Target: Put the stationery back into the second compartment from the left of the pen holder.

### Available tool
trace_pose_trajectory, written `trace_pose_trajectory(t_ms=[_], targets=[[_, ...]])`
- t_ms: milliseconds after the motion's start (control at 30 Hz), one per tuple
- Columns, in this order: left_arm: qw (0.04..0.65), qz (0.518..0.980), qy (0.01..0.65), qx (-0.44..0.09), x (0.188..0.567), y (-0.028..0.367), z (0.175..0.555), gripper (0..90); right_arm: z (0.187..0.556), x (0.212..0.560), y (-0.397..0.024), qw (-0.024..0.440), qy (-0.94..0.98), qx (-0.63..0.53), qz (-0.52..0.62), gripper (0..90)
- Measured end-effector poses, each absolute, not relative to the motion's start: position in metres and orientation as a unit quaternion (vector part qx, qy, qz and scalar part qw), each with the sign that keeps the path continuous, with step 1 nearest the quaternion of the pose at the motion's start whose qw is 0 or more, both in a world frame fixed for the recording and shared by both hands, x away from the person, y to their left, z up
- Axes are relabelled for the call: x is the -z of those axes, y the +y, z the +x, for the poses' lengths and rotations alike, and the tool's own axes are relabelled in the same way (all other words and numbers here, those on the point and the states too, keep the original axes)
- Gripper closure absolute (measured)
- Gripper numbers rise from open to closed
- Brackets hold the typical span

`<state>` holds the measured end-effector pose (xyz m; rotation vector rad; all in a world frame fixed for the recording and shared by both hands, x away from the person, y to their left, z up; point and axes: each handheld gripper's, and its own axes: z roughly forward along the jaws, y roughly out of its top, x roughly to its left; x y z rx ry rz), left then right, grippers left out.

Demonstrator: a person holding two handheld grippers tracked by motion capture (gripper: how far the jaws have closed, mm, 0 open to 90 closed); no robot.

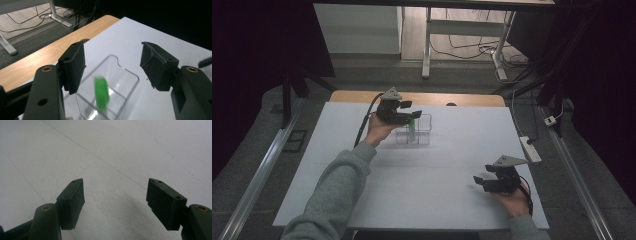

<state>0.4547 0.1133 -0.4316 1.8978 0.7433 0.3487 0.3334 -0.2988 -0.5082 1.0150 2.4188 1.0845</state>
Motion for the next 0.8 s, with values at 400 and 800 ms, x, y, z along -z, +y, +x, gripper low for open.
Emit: trace_pose_trajectory(t_ms=[400,800], targets=[[0.468,0.808,0.321,-0.157,0.451,0.162,0.383,36.3,0.334,0.508,-0.301,0.148,0.840,-0.384,0.353,30.1],[0.453,0.802,0.357,-0.154,0.481,0.219,0.321,34.5,0.334,0.507,-0.302,0.144,0.841,-0.390,0.348,29.8]])
